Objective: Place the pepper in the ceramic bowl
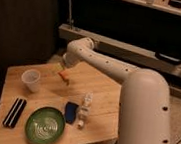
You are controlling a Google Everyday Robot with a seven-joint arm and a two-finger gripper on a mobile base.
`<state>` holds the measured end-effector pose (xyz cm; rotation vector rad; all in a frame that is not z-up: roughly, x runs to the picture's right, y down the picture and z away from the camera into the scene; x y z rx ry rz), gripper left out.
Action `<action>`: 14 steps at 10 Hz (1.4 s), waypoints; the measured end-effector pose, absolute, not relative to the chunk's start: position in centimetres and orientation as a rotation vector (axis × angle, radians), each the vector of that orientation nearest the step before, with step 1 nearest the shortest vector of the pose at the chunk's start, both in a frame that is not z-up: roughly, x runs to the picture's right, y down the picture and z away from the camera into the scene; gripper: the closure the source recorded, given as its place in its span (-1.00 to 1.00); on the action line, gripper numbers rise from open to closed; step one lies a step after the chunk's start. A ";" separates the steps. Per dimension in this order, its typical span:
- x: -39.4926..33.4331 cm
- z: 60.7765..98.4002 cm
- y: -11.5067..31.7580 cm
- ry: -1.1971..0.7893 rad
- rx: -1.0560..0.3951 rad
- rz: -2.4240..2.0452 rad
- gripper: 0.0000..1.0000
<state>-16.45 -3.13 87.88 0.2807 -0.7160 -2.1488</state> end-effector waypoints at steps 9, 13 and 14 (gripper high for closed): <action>-17.3 91.9 -0.5 -0.812 0.213 -2.262 -0.60; -17.3 93.7 0.3 -0.801 0.204 -2.288 -0.60; -17.3 94.2 0.6 -0.764 0.181 -2.278 -0.60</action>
